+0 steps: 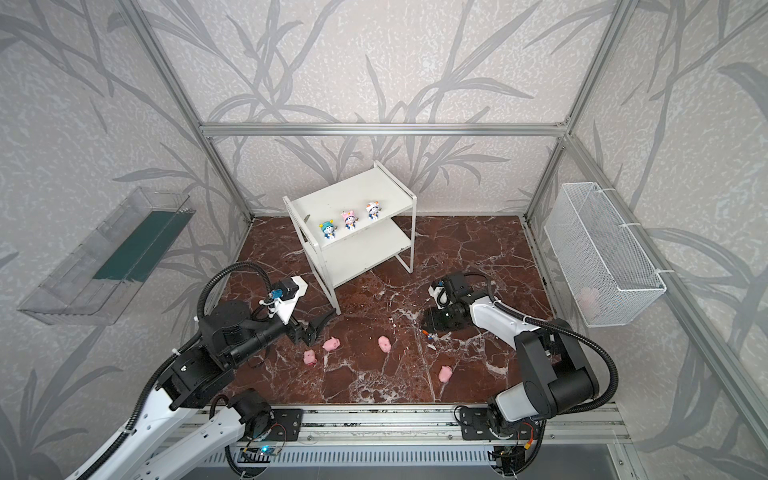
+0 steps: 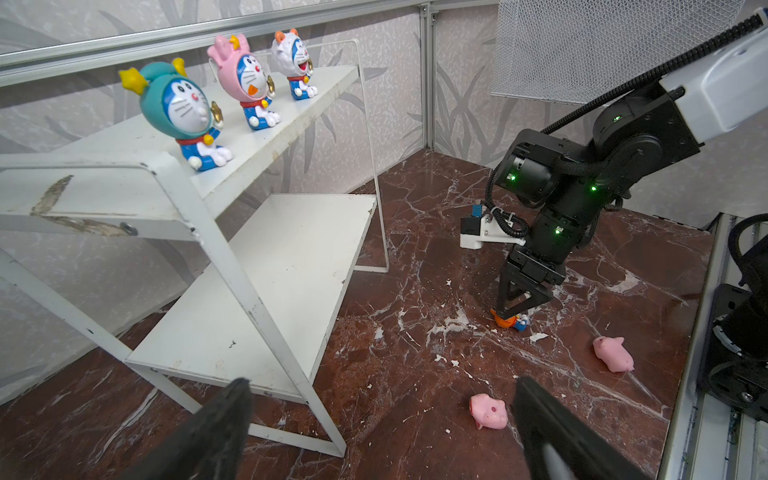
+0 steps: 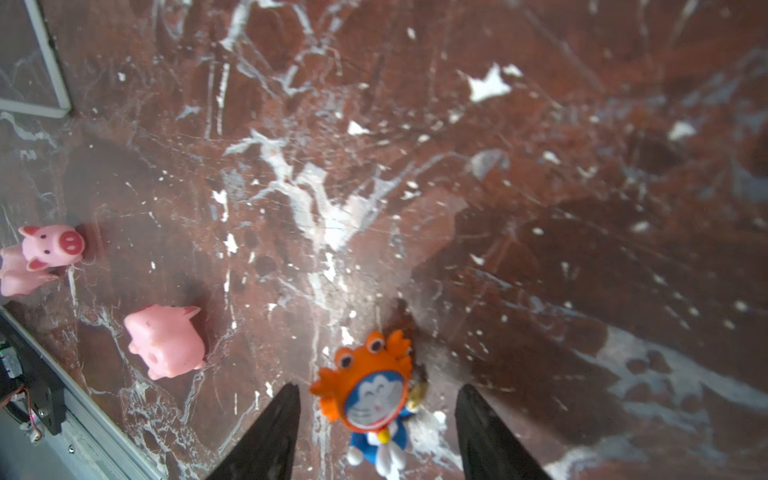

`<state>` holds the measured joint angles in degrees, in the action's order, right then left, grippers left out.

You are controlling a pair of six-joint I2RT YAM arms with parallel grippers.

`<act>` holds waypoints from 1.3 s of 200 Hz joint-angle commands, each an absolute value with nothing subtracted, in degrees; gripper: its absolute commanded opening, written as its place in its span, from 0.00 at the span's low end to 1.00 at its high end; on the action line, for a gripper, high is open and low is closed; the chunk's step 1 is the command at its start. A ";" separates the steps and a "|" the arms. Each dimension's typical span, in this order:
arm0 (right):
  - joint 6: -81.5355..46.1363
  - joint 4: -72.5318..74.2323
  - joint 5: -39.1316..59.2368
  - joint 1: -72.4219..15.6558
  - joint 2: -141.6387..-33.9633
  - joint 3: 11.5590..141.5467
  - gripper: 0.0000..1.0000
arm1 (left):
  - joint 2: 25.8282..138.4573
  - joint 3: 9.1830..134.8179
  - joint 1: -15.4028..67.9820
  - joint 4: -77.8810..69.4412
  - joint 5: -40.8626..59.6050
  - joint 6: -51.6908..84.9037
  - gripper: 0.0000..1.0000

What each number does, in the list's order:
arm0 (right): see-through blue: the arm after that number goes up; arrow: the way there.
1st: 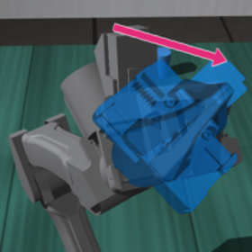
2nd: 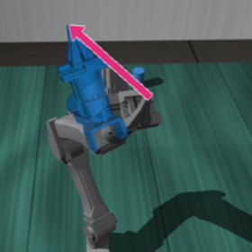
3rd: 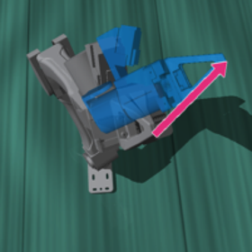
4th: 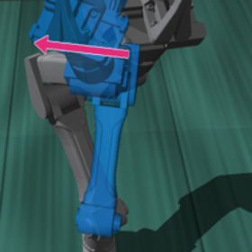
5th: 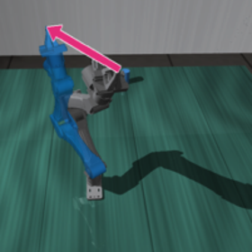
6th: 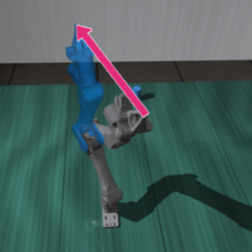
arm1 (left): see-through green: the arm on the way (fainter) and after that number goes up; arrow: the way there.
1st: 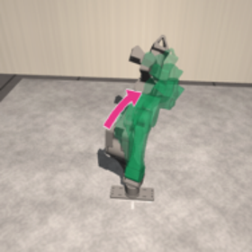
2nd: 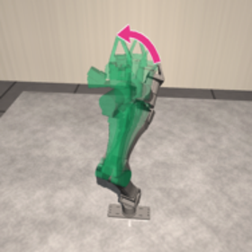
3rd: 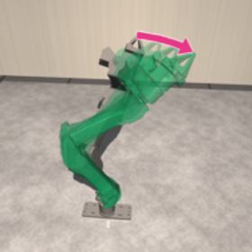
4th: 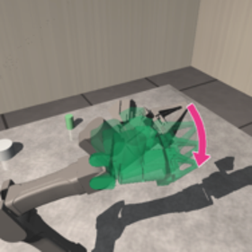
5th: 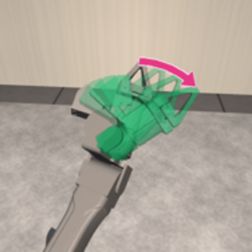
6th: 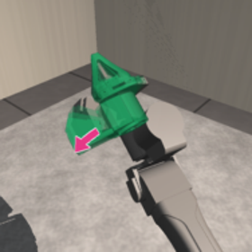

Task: Place and organize the plastic toys onto the shelf
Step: 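Close the right gripper on the crab-hooded Doraemon and lift it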

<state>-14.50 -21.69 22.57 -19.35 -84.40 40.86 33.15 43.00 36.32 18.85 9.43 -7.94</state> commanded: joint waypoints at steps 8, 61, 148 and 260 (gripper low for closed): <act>-16.26 -20.54 24.72 -18.24 -82.01 38.62 0.59 | 32.71 42.94 36.04 18.98 10.06 -9.05 0.99; -16.23 -21.51 24.30 -18.19 -81.32 38.75 0.57 | 32.61 42.90 35.98 19.07 10.02 -9.05 0.99; -17.26 -23.89 19.74 -18.75 -83.19 39.62 0.56 | 32.47 42.89 35.88 19.03 10.24 -9.10 0.99; -20.41 -22.41 14.83 -28.28 -85.54 41.78 0.55 | 32.43 42.89 35.95 19.05 10.55 -8.96 0.99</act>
